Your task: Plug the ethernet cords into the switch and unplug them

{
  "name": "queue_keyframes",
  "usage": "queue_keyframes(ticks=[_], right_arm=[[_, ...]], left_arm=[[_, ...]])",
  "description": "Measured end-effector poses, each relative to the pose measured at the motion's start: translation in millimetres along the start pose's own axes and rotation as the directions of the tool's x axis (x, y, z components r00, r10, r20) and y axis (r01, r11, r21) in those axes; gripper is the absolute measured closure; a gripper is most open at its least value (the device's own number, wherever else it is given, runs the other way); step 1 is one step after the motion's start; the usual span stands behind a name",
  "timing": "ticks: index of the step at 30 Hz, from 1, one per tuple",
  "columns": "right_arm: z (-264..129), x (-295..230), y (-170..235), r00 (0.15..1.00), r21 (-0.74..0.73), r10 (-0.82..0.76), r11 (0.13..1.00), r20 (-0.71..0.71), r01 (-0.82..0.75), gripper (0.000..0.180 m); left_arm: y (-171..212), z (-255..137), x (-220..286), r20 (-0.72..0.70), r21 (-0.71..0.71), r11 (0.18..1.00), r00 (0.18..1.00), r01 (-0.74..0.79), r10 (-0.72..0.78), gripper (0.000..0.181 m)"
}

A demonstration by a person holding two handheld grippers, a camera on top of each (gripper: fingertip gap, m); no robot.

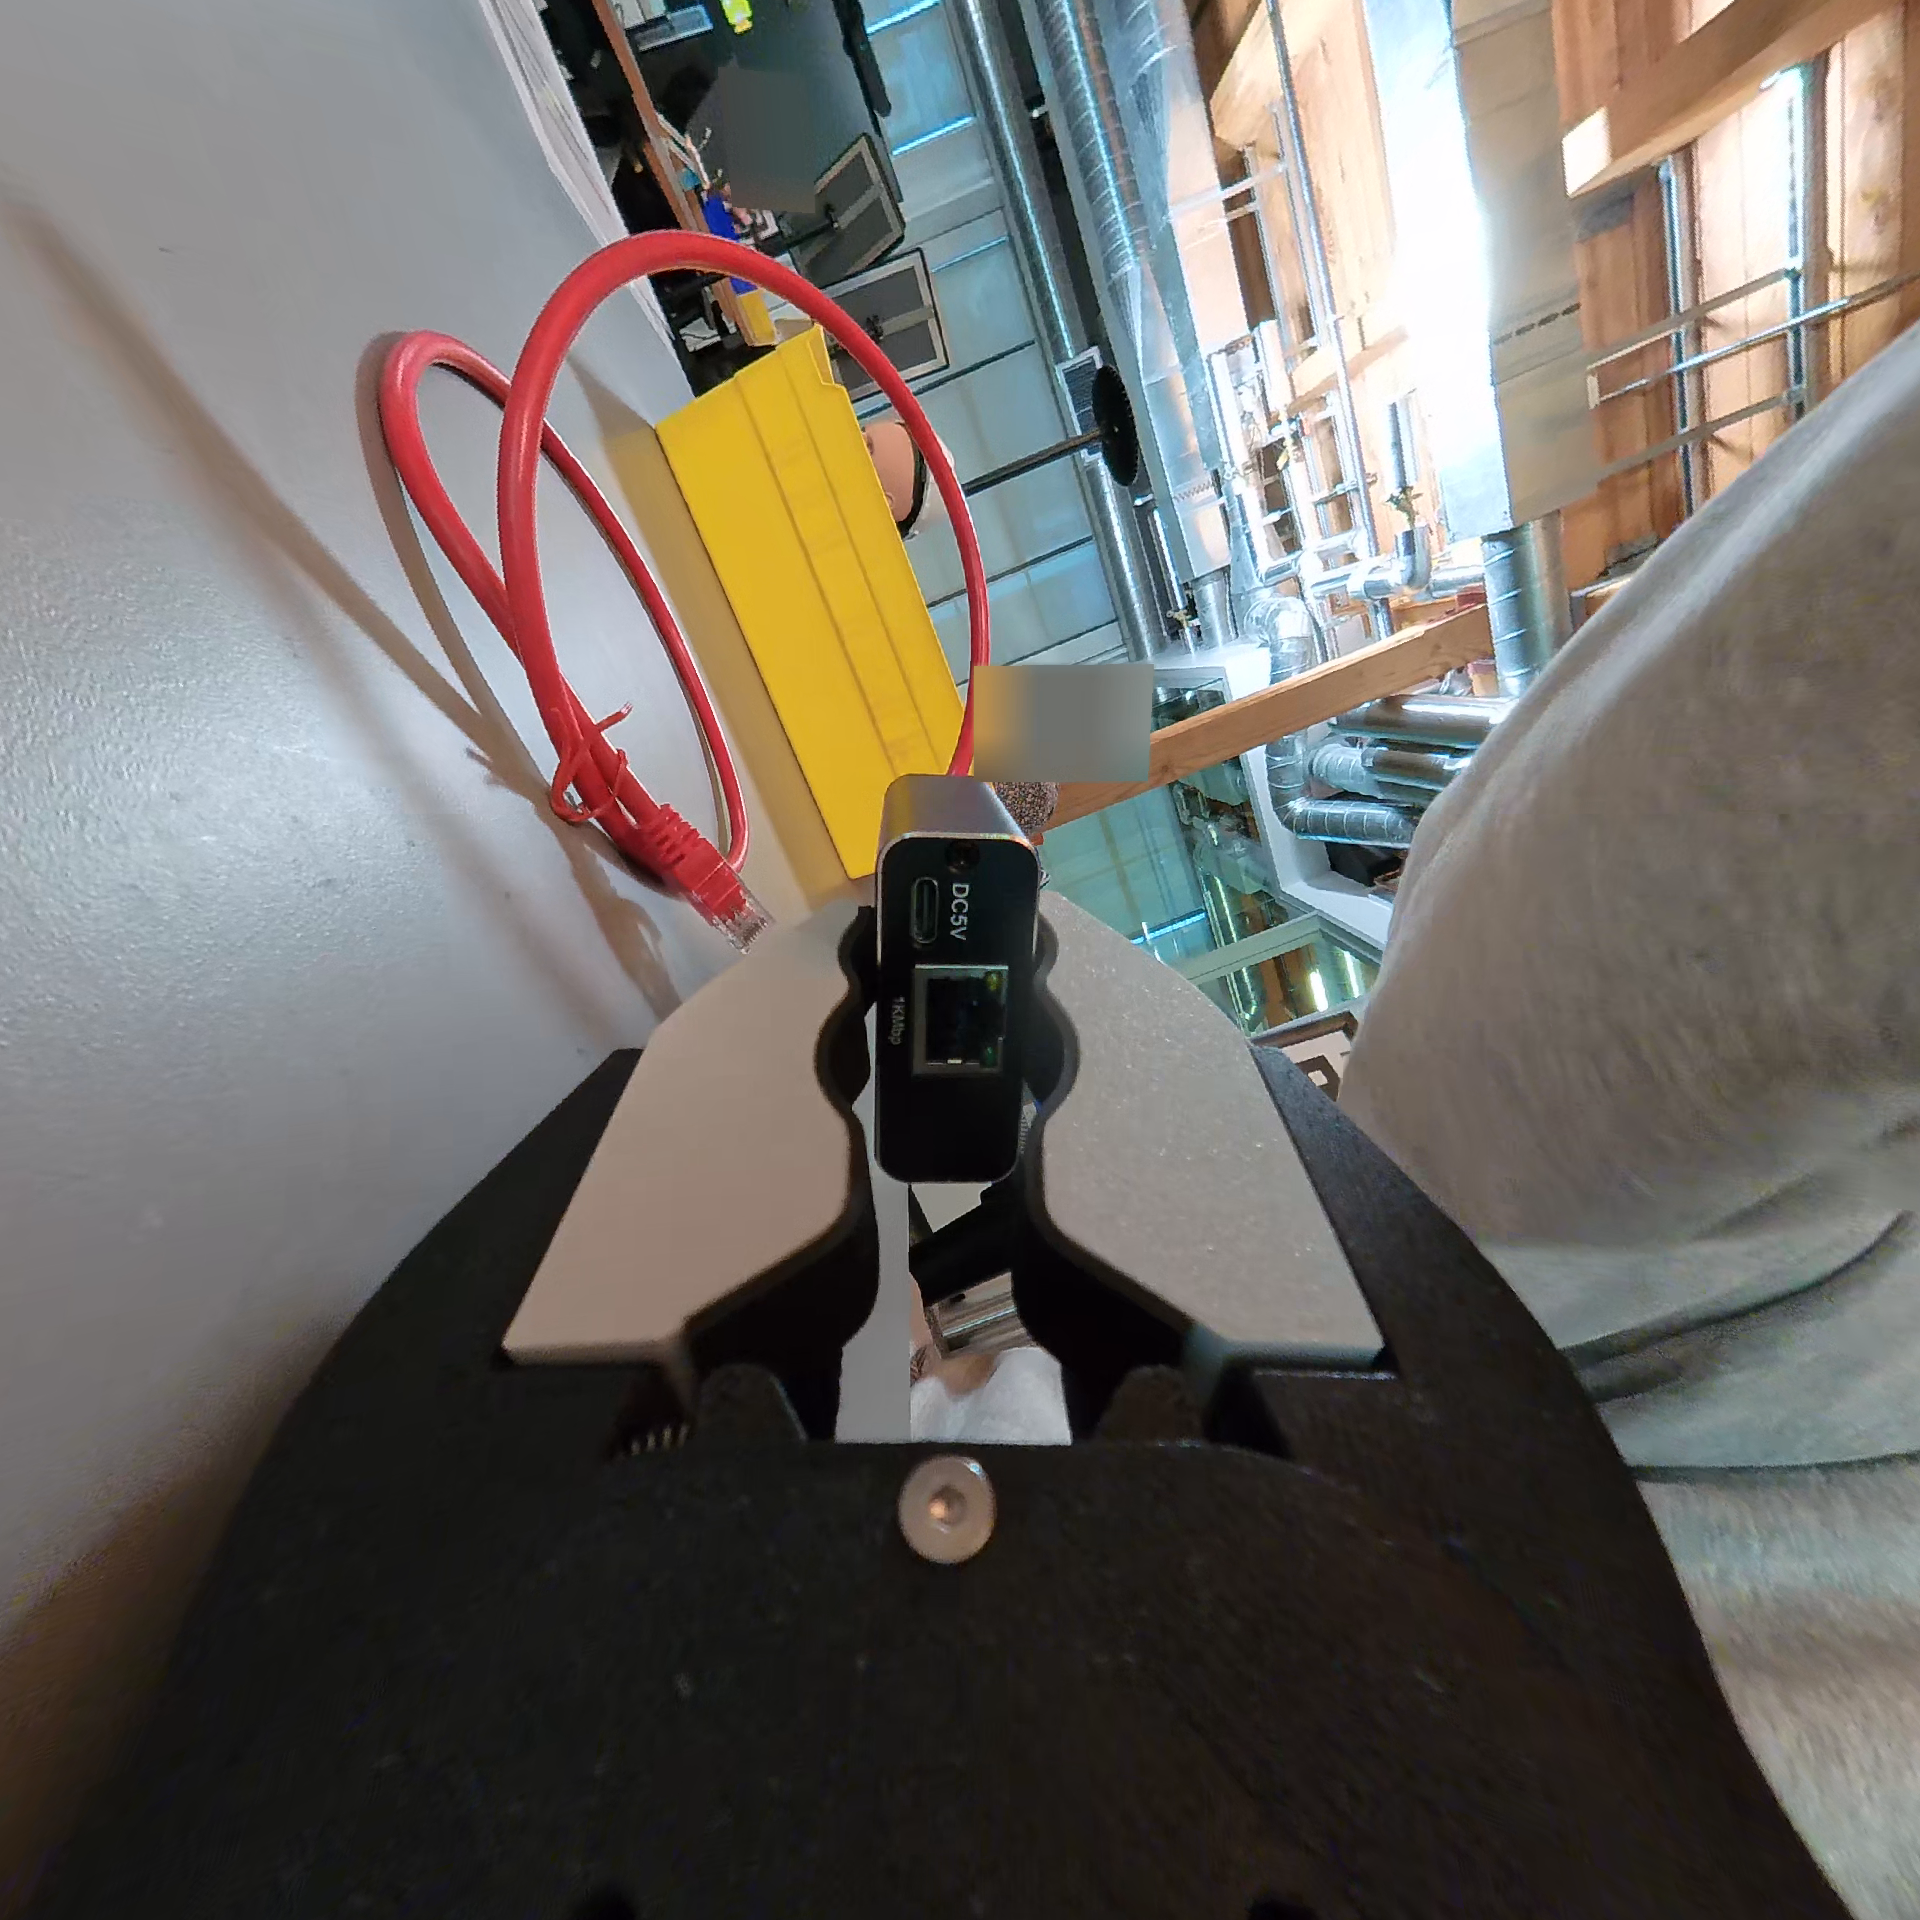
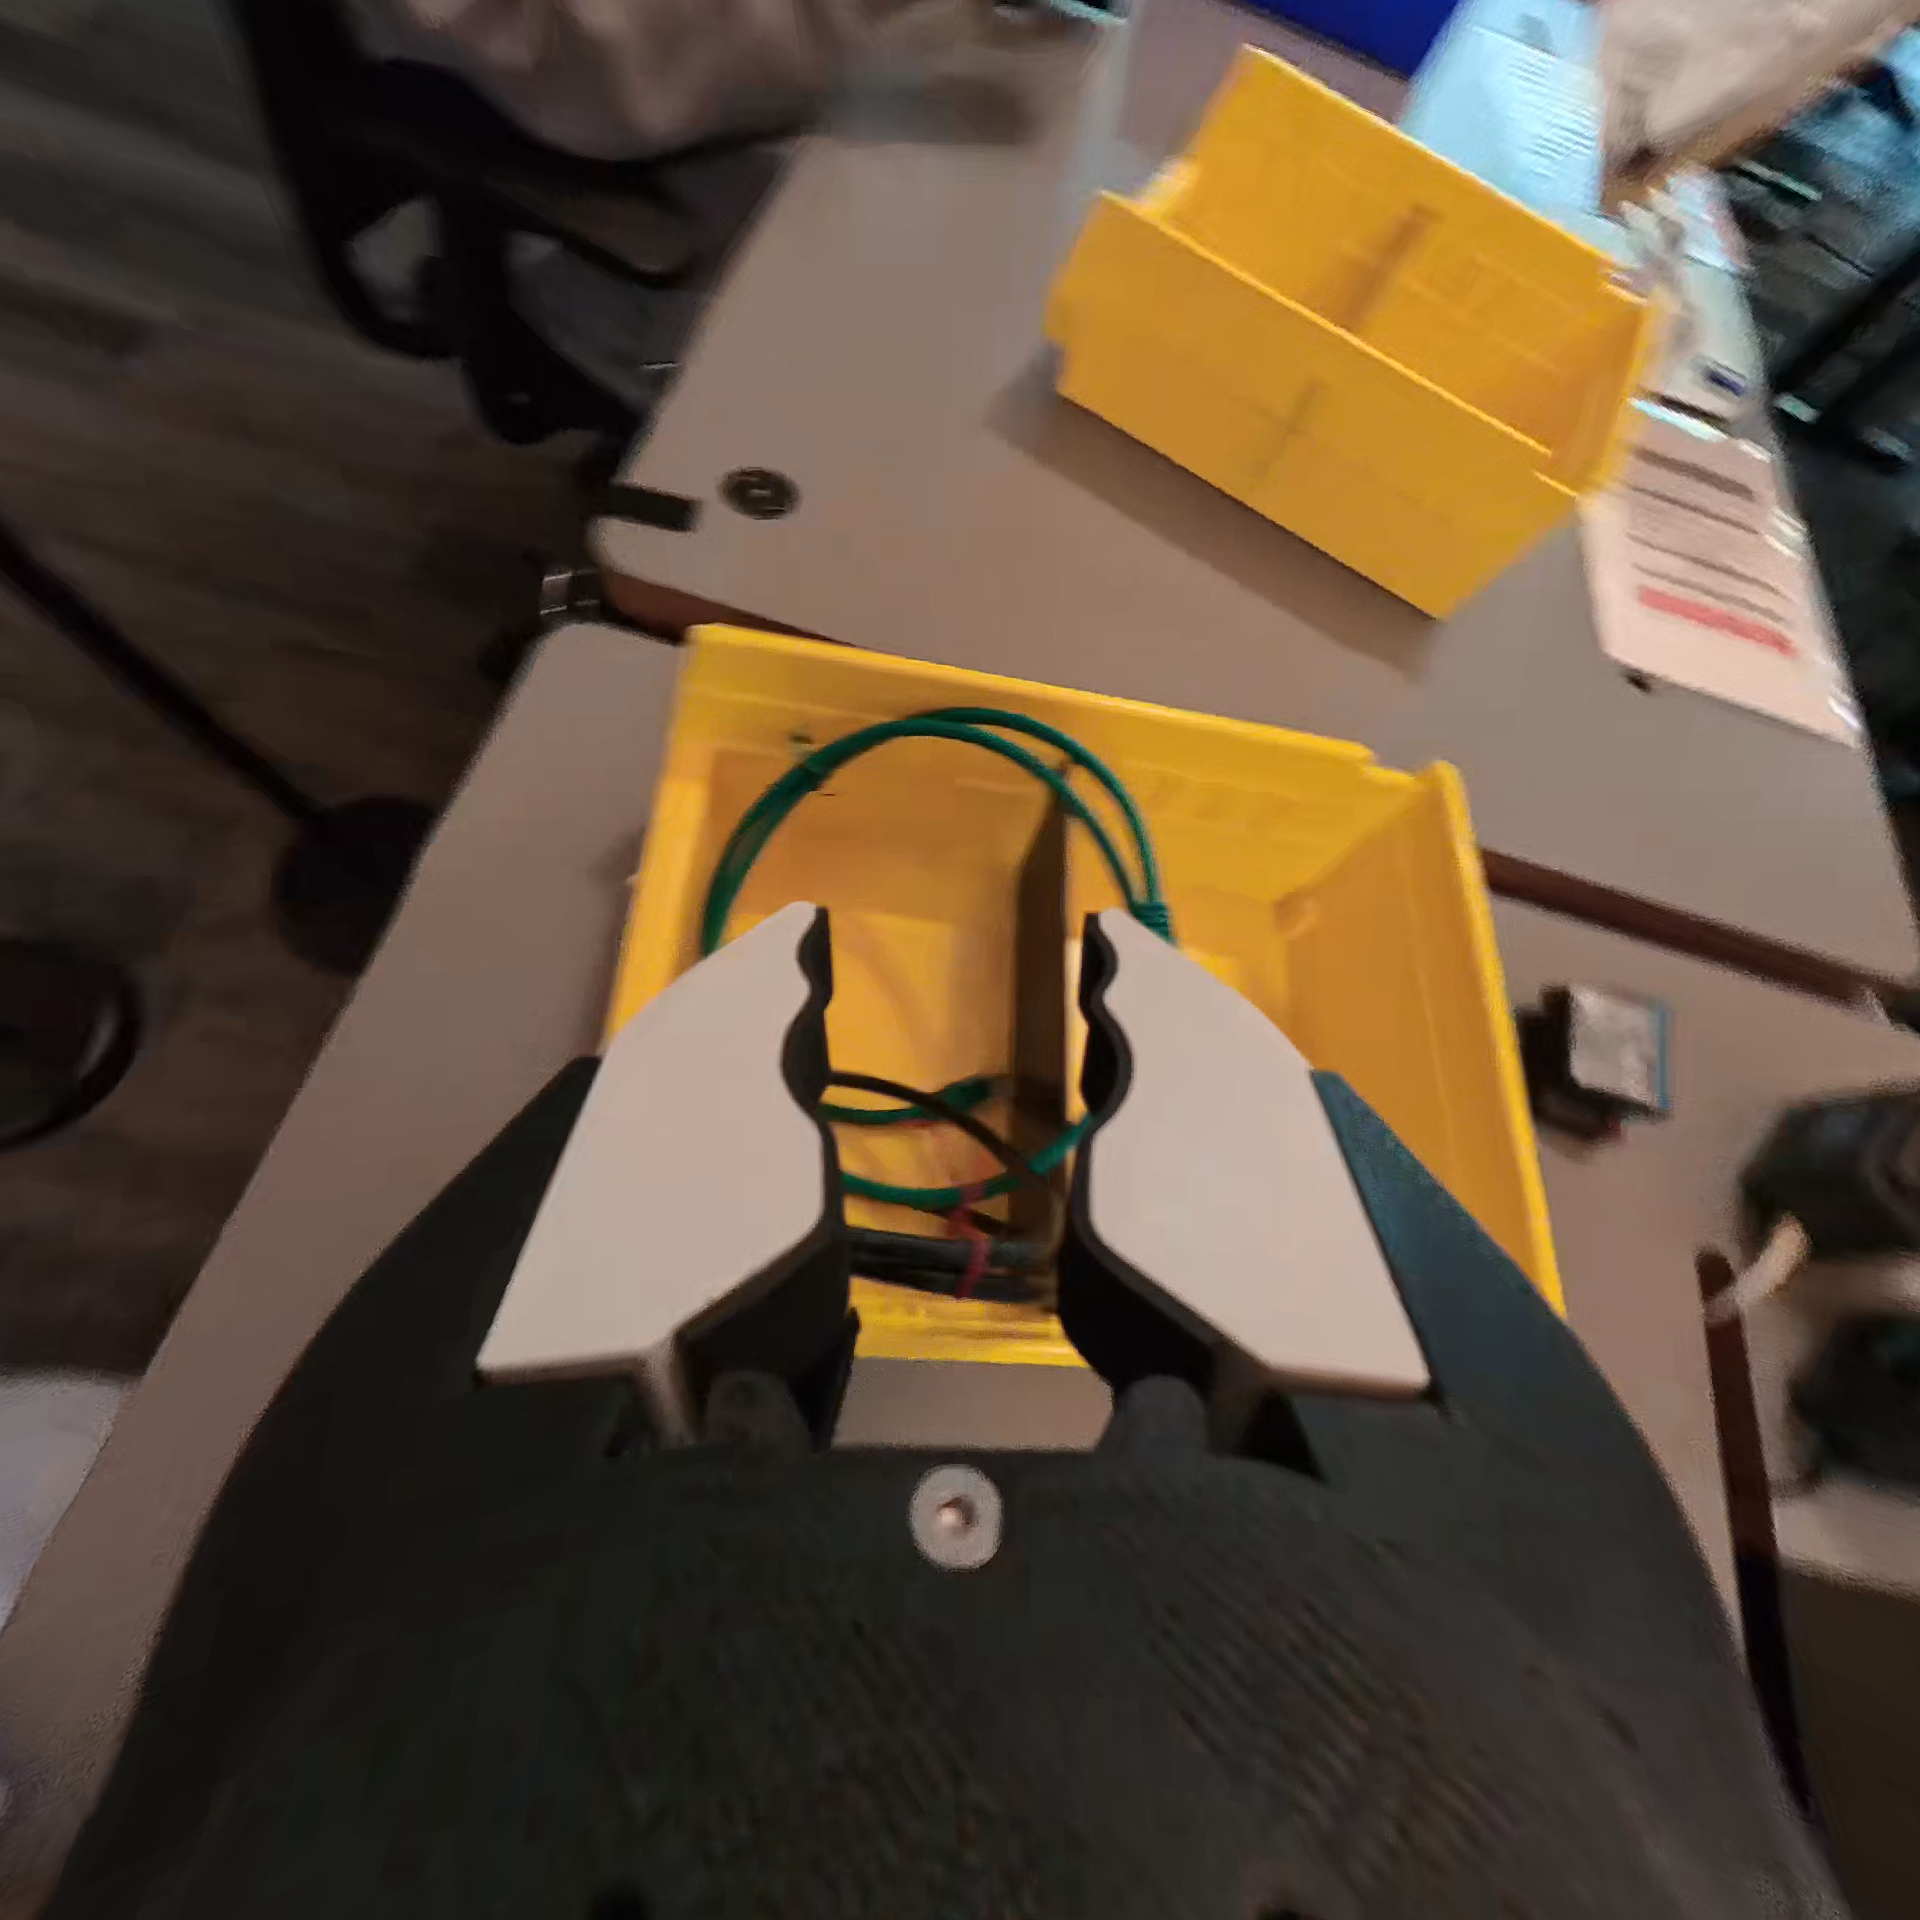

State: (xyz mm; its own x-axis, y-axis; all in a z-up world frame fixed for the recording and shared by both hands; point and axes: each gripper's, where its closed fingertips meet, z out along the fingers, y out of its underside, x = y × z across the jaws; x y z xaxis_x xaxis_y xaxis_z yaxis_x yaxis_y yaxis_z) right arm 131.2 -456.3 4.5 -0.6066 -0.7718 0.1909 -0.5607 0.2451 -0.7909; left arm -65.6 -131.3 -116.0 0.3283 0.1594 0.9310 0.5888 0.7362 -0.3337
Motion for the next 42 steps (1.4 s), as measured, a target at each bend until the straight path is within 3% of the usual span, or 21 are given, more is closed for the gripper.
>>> queue_keyframes(ticks=[4, 7, 10, 12, 13, 14, 15, 21, 27, 31, 36, 42], right_arm=[[-5, -44, 18, 0.949, -0.121, -0.257, 0.952, 0.183, 0.281, 0.126], [-2, -63, 48, 0.879, -0.292, -0.387, 0.838, 0.278, 0.461, 0.117], [3, -67, 76, 0.838, -0.443, -0.430, 0.713, 0.336, 0.544, 0.113], [5, -61, 87, 0.807, -0.501, -0.480, 0.633, 0.344, 0.590, 0.126], [5, -59, 85, 0.791, -0.499, -0.509, 0.616, 0.339, 0.610, 0.146], [5, -57, 78, 0.781, -0.475, -0.534, 0.622, 0.322, 0.622, 0.166], [4, -57, 69, 0.784, -0.445, -0.543, 0.647, 0.302, 0.619, 0.168], [-16, -34, 6, 0.898, -0.265, -0.407, 0.858, 0.169, 0.439, 0.174], [-49, 16, -57, 0.978, 0.023, -0.180, 0.983, -0.102, 0.183, 0.174], [-89, 33, -95, 0.986, 0.265, 0.013, 0.964, -0.168, 0.033, 0.174], [-148, 49, -130, 0.968, 0.482, 0.194, 0.871, -0.161, -0.095, 0.174], [-211, 44, -107, 0.940, 0.564, 0.309, 0.806, -0.143, -0.179, 0.174]], left_arm=[[0, 0, 0, 0.001, 0.000, 1.000, 1.000, 0.002, -0.002, 0.156], [0, 0, -1, 0.003, 0.000, 1.000, 1.000, 0.003, -0.003, 0.156], [0, 0, -1, 0.004, -0.001, 1.000, 1.000, 0.002, -0.002, 0.156], [0, 0, -1, 0.003, -0.001, 1.000, 1.000, 0.002, -0.002, 0.156], [0, 0, 0, 0.002, -0.001, 1.000, 1.000, 0.003, -0.003, 0.156], [0, 0, 0, 0.001, -0.001, 1.000, 1.000, 0.003, -0.003, 0.156], [0, 0, 0, 0.000, -0.001, 1.000, 1.000, 0.004, -0.004, 0.156], [0, 0, 0, -0.006, 0.000, 1.000, 1.000, 0.008, -0.008, 0.155], [0, 0, 0, -0.005, 0.000, 1.000, 1.000, 0.009, -0.009, 0.155], [0, 0, 0, -0.006, 0.000, 1.000, 1.000, 0.009, -0.009, 0.155], [0, 0, 0, -0.007, 0.002, 1.000, 1.000, 0.012, -0.012, 0.156], [-1, -1, 1, -0.017, 0.008, 1.000, 1.000, 0.020, -0.020, 0.155]])
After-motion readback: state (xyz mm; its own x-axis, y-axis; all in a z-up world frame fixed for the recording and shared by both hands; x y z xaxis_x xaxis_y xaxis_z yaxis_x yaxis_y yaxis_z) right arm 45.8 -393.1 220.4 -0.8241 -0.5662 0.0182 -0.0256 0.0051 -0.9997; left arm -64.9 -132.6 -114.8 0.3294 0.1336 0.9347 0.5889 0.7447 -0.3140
